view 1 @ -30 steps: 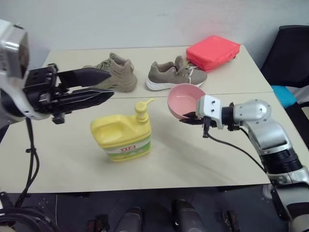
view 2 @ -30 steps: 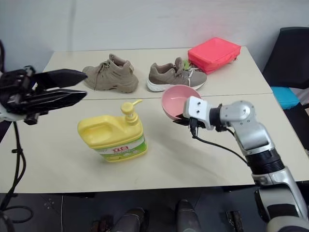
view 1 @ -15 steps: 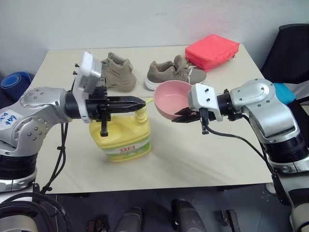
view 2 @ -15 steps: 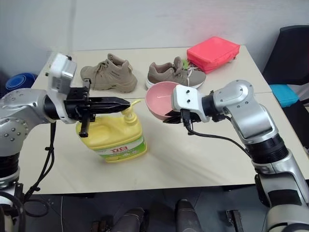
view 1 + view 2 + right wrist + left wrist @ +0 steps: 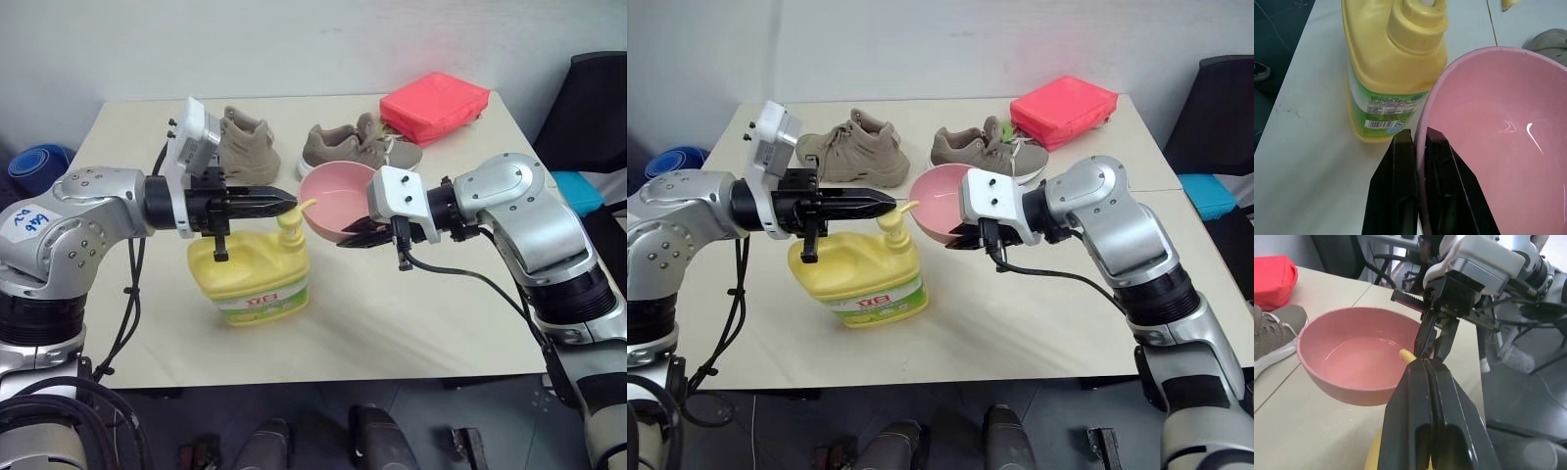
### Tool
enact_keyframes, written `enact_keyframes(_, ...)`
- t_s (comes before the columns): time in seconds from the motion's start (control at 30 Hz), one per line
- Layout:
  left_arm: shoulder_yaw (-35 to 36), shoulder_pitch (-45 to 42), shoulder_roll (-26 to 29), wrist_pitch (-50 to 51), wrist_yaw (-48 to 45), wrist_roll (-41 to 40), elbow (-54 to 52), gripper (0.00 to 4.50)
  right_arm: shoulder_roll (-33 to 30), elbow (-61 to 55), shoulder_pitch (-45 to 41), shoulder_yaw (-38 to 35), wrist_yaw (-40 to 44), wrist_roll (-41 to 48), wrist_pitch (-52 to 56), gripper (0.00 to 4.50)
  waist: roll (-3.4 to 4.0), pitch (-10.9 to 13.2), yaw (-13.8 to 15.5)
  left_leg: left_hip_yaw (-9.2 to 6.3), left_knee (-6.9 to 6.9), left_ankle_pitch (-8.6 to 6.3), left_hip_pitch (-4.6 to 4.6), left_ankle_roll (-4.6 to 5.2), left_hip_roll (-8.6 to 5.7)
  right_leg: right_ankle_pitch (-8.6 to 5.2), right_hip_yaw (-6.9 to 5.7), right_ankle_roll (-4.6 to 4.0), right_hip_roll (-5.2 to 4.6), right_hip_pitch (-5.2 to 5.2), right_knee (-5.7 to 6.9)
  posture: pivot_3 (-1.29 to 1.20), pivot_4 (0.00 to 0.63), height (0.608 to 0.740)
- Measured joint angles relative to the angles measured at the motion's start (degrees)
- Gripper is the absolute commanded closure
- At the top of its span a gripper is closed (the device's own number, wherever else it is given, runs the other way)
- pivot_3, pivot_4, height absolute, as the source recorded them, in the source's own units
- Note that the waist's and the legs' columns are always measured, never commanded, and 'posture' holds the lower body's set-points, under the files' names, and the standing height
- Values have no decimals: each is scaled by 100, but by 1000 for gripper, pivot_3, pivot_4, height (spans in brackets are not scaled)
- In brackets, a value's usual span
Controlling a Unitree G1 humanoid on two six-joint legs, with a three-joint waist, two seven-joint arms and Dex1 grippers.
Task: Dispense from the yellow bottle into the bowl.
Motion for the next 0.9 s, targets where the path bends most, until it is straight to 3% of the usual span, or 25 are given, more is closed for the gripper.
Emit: enact_keyframes(0.9,-208,-210,81,66,-375,498,-20,4482,0,-104,0,0,-37,-59,81,4500,-1,-1,6,-3,26,-2,-4,1,-2,0,-1,0,-2,7,7,0,150,740)
